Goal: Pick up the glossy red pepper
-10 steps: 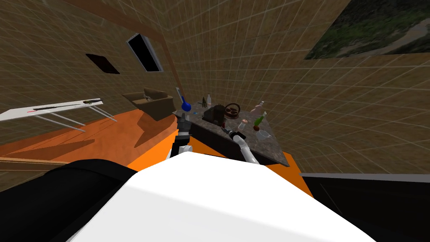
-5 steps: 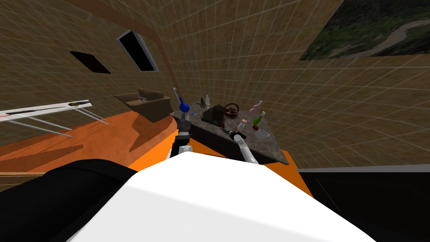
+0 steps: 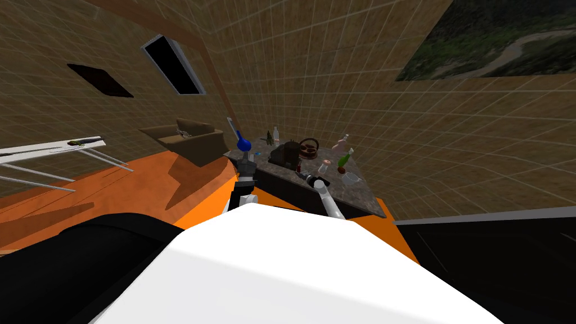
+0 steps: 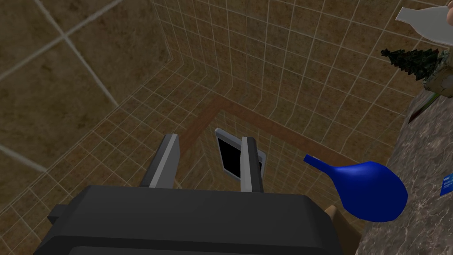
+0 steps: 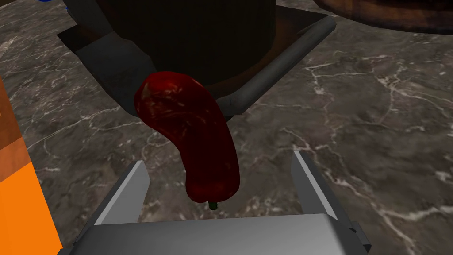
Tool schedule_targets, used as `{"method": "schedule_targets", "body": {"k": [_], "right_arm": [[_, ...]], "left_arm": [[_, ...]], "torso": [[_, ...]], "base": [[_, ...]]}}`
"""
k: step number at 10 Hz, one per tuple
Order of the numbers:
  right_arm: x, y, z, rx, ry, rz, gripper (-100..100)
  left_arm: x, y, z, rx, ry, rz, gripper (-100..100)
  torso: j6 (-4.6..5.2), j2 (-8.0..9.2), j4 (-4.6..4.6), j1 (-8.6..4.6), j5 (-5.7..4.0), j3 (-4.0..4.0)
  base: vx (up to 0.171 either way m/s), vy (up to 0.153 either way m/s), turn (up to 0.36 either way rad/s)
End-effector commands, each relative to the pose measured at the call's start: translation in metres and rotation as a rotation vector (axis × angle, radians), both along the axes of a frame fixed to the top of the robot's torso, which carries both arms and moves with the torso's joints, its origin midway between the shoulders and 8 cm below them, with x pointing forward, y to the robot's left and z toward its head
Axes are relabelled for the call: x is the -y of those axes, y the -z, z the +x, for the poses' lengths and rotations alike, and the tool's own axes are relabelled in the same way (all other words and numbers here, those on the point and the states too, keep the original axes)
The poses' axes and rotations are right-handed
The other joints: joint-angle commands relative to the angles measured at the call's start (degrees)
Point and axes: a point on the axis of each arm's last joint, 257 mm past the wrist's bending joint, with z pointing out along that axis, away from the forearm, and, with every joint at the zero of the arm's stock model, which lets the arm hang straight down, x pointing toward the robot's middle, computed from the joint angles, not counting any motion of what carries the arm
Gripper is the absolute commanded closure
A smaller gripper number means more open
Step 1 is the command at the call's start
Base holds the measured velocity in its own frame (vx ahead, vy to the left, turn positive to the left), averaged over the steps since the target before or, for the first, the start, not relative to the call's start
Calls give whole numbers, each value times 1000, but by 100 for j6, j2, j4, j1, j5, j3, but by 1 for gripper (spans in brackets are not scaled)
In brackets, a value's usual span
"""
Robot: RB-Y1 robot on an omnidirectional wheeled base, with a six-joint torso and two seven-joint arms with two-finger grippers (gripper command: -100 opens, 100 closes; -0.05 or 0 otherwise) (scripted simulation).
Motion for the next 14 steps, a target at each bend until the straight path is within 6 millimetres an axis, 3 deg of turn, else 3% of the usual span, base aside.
{"method": "schedule_targets", "body": {"k": [1,12,13,14], "right_arm": [[-5,-1,-3,-10,-22,27,-100],[-21,-11,-14,49,-124,35,-100],[-21,-11,-14,52,-126,32,100],[-21,-11,-14,51,-126,32,100]], "left_arm": [[0,0,0,0,0,0,0],[0,0,0,0,0,0,0],[0,0,0,0,0,0,0],[0,0,0,0,0,0,0]], "torso": [[0,0,0,0,0,0],[-1,-2,0,-3,0,-1],[0,0,0,-10,-2,0],[0,2,0,-13,-3,1]], "base": [[25,40,-155],[19,41,-81],[0,0,0],[0,0,0]]}}
